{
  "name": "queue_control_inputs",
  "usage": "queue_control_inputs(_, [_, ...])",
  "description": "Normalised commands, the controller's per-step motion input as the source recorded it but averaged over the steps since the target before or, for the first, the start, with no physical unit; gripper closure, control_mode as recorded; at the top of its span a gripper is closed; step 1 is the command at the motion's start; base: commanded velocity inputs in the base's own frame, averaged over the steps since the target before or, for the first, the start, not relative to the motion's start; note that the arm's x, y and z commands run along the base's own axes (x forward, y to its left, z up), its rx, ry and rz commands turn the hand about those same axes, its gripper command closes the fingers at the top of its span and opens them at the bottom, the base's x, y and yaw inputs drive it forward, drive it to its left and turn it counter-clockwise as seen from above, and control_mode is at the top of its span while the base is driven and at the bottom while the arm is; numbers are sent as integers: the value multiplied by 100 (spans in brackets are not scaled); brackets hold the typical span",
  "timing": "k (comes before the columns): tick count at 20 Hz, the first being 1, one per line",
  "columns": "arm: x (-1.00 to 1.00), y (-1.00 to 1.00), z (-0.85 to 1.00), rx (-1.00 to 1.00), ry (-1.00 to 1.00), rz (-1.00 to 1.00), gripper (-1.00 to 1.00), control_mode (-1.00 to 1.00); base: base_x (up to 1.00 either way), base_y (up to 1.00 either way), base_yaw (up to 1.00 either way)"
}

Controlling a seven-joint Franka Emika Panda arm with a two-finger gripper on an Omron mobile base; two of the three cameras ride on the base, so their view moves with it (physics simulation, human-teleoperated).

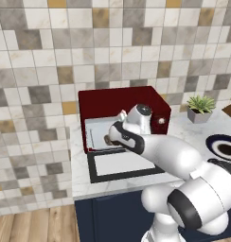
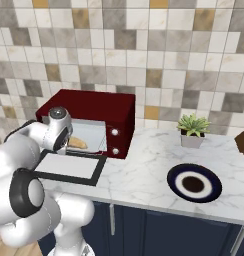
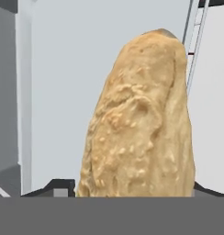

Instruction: Pull the toaster oven rack outwards. Pick up the baguette from the plate and place it on the toaster oven rack. Close the toaster oven door fully and set the temperature to the lowest setting.

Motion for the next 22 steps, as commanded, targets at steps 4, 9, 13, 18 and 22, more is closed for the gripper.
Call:
queue_control_inputs(4, [0,-26,41,4,-6,0,-100,-100,0,0,0])
queue_control_inputs(9, [-2,-24,52,1,-15,0,-100,-100,0,0,0])
queue_control_inputs(13, [0,-8,51,0,-20,0,-100,-100,0,0,0])
queue_control_inputs(18, [0,-5,56,0,-25,0,-100,-100,0,0,0])
queue_control_inputs(22, [-24,-4,67,4,-3,0,-100,-100,0,0,0])
